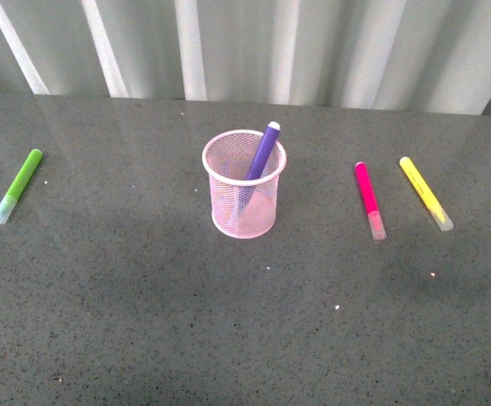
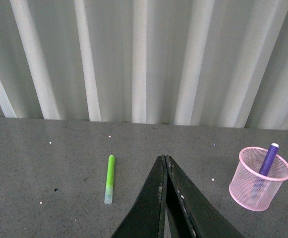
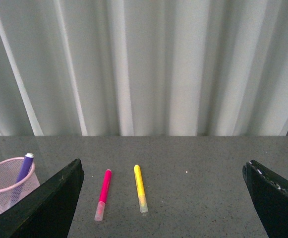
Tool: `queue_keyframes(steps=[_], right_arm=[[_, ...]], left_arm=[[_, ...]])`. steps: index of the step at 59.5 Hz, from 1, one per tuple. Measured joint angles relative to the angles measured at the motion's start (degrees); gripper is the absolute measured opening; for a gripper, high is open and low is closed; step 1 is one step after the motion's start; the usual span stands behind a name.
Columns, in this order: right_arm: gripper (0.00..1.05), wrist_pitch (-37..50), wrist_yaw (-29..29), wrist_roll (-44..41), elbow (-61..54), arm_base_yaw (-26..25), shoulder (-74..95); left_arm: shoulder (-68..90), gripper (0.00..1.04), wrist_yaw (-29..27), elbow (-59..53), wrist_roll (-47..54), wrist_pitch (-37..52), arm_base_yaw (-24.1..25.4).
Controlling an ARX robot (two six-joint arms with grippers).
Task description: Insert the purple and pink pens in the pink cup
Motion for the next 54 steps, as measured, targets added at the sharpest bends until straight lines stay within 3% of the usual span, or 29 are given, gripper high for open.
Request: queue_keyframes(steps=[14, 28, 35, 41, 44, 48, 54], right_arm=[[0.98, 0.0, 0.0, 0.0, 0.0, 0.0, 0.0], [0.98, 0.0, 0.0, 0.0, 0.0, 0.0, 0.0], [0.98, -16.9, -11.8, 9.0, 7.9, -6.7, 14.1], [0.98, -8.9, -20.0, 8.1, 11.7, -15.4, 31.4], [0.98, -1.9, -19.7, 6.1, 15.0, -17.8, 41.0], [0.98, 8.3, -16.0, 3.9, 21.8, -18.1, 56.9], [0.98, 9.3, -14.1, 4.0, 30.3, -15.8, 71.9]], left_arm=[[0.0, 0.04, 0.0, 0.0, 0.0, -0.2, 0.0], [0.0, 0.45, 0.0, 0.0, 0.0, -0.2, 0.0], [0.0, 0.66, 0.1, 0.0, 0.0, -0.2, 0.0], [-0.1, 0.82, 0.0, 0.0, 0.0, -0.2, 0.0], [0.0, 0.91, 0.0, 0.0, 0.0, -0.2, 0.0], [-0.1, 0.99, 0.0, 0.0, 0.0, -0.2, 0.0], [-0.1, 0.98, 0.0, 0.0, 0.0, -0.2, 0.0]])
